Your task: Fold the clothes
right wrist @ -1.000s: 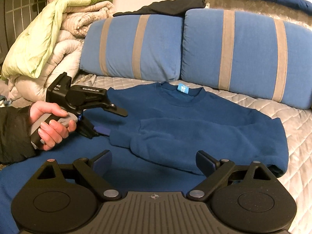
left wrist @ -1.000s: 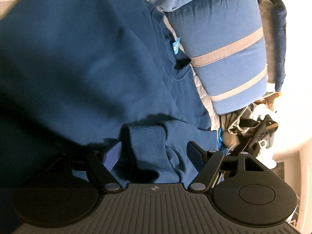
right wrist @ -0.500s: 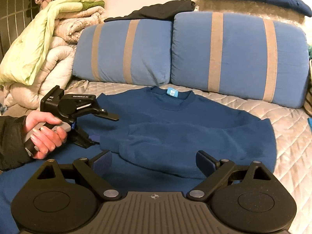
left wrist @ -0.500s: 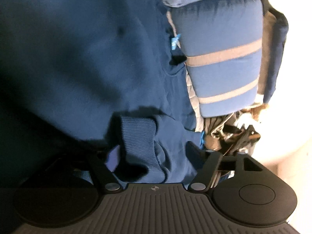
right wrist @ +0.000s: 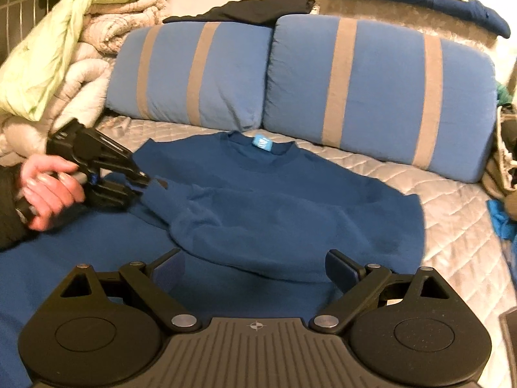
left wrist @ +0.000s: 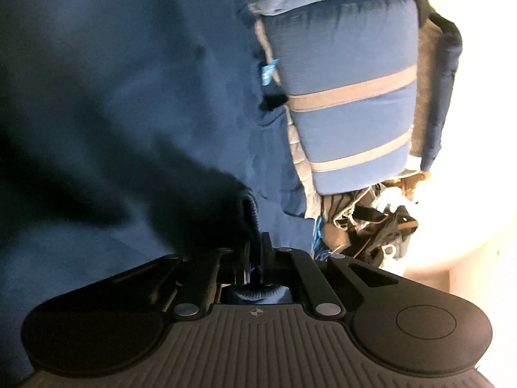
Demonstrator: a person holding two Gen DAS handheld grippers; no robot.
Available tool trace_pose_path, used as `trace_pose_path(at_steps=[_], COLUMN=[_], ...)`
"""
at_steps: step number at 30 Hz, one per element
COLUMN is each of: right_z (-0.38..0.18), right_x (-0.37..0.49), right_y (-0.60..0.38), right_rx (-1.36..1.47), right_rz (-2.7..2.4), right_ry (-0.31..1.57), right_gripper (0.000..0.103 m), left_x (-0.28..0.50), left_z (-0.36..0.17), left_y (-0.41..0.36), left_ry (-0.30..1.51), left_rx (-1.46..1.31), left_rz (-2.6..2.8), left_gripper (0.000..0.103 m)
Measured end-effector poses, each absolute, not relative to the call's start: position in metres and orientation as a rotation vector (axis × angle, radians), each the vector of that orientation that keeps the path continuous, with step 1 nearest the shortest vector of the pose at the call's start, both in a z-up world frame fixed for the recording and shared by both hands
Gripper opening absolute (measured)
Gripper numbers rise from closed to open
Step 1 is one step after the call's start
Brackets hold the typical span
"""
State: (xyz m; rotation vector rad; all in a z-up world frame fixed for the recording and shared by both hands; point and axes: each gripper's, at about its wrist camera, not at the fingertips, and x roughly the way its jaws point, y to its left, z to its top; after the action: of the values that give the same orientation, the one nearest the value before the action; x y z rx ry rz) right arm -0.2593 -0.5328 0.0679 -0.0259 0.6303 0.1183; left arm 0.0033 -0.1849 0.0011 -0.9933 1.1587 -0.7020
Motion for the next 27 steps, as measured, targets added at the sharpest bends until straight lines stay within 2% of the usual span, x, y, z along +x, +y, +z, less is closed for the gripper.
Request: trace_pose_path(at_steps=[3, 13, 17, 19, 22, 24, 25, 26, 27], right_z=[0.066, 0.019, -0.008, -0.016, -0.022, -0.024, -0.025, -0.026, -0.026], right_x=[-0.260, -0.233, -0.215, -0.207, -0.197, -0.193, -0.191, -0.190, -0.190], right_y=[-0.535, -0.585, -0.600, -0.606, -0.612, -0.613, -0.612, -0.611, -0.609], right_rx=[-0.090, -0.145, -0.122, -0.092, -0.048, -0.031, -0.041, -0.051, -0.070], right_rz=[0.060, -0.159, -0.229, -0.243, -0.249, -0.242, -0.228, -0.214, -0.205], right_ry=[0.627, 0.695, 0.714, 0.701, 0.679, 0.679, 0.682, 0.685, 0.685], right_gripper=[0.100, 0.101, 0.093, 0.087, 0.068, 0.044, 0.038, 0.021, 0.012], left_x=[0.006, 0.011, 0.014, 0.014, 0.013, 0.013, 0.012, 0.012, 0.011], left_z=[0.022, 0.085, 0.104, 0.111, 0.116, 0.118, 0.119, 0.120, 0.121], left_y=[-0.188, -0.194, -0.196, -0.194, -0.182, -0.170, -0.165, -0.159, -0.153], left_ry=[1.114, 0.974, 0.931, 0.914, 0.894, 0.884, 0.879, 0.873, 0.868], left_rx=[-0.961, -0.943, -0.951, -0.952, -0.950, -0.948, -0.946, -0.945, -0.944], left_rz=[-0.728, -0.819, -0.843, -0.846, -0.833, -0.818, -0.811, -0.804, -0.797], left_gripper=[0.005, 0.005, 0.005, 0.005, 0.005, 0.005, 0.005, 0.005, 0.004])
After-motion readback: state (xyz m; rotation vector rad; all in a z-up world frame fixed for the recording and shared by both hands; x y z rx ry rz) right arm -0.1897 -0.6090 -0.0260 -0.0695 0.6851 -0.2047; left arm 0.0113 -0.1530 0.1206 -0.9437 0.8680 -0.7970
